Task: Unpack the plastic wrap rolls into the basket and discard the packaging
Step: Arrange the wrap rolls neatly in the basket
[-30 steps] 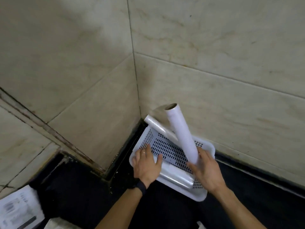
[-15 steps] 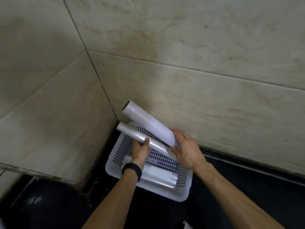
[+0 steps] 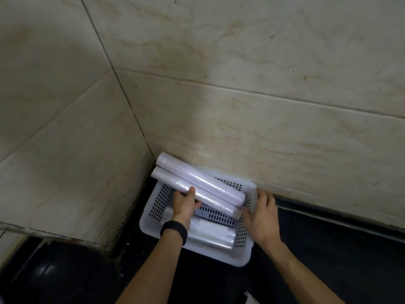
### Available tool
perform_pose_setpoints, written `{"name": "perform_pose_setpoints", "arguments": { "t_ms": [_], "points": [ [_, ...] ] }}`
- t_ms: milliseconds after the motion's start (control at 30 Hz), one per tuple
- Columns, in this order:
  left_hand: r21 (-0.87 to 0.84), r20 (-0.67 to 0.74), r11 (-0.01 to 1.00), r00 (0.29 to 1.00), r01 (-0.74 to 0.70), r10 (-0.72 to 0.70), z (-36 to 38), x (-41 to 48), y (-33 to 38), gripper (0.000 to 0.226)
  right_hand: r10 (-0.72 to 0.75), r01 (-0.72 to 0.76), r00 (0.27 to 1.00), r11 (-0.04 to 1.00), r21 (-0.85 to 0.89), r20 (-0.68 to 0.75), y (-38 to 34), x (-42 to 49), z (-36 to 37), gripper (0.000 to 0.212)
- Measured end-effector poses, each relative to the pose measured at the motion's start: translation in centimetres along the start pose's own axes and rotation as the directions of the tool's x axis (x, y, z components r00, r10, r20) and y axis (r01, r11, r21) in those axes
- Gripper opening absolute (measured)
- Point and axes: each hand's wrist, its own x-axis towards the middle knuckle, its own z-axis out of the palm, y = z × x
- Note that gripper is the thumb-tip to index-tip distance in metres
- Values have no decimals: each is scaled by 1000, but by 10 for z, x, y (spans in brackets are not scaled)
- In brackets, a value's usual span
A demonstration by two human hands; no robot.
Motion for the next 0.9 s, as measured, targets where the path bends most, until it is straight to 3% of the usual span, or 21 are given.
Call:
{"name": "perform_pose_setpoints", "arguments": {
  "t_ms": [67, 133, 233, 333, 533, 633, 900],
  "points": [
    [-17, -12, 1000, 1000, 10, -10, 1, -1, -2, 36, 186, -210, 972, 962, 175, 144, 1, -9, 6, 54],
    [-34, -27, 999, 1000, -3, 2, 1, 0, -4, 36, 273, -301, 949, 932, 199, 159, -5, -9, 10, 44],
    [-53, -47, 999, 999, -10, 8, 2, -6, -6, 33, 358, -375, 921, 922, 99, 155, -14, 3, 10, 57],
    [-55, -32, 998, 999, -16, 14, 2, -9, -5, 29, 453, -458, 880, 889, 9, 142, -20, 14, 9, 48],
    [-69, -105, 997, 994, -32, 25, 3, -6, -6, 27, 480, -482, 873, 876, 4, 86, -25, 12, 13, 45],
    [-112, -110, 991, 992, -72, 59, 0, -4, -4, 36, 473, -474, 878, 880, -7, 75, -25, 12, 12, 45],
    [-154, -160, 987, 987, -42, 17, 5, 0, -8, 38, 441, -442, 896, 897, 13, 58, -24, 12, 16, 43]
  ]
}}
